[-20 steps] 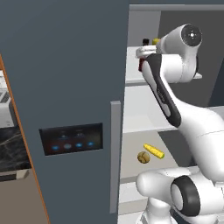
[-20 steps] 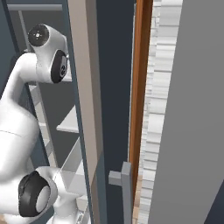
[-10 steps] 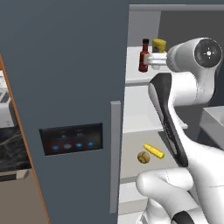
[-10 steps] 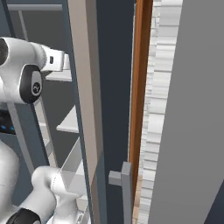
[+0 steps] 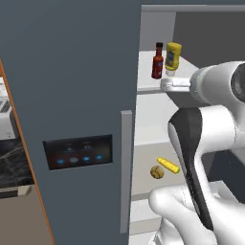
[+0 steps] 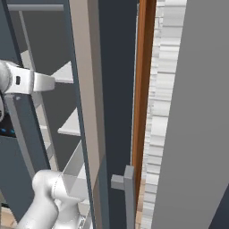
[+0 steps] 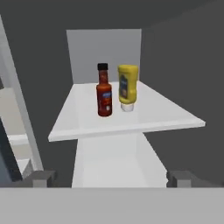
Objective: Place the condiment bottle and mustard from the counter to the top shelf of the fridge. If the existing items in the fridge are on the top shelf, move them to other shelves.
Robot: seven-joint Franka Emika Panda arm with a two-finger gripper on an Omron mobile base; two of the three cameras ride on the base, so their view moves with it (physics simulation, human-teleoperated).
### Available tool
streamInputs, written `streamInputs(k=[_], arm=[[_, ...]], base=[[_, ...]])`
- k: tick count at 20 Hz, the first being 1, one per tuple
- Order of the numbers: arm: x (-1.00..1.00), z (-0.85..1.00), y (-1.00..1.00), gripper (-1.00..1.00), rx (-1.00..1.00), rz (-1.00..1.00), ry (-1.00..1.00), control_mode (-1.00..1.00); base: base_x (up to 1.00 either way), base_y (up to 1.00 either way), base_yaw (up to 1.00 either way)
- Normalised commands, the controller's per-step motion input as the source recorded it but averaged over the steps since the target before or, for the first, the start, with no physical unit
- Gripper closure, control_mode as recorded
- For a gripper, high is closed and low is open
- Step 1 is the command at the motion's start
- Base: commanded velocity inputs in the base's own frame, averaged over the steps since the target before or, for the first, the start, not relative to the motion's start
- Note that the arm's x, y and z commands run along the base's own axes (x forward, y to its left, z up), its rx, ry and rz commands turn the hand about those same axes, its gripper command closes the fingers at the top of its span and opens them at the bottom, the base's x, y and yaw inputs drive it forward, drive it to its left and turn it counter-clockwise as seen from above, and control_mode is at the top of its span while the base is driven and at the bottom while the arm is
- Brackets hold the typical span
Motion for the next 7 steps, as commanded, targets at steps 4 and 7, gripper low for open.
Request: streamInputs(k=[4,7], arm=[[-1.0,0.0,0.13,-1.0,0.0,0.04,0.02,-1.0],[-0.16,0.17,0.04,-1.0,-0.02,-0.06,-0.22,-1.0]], base=[[0.0,0.0,0.0],[0.0,0.0,0.0]])
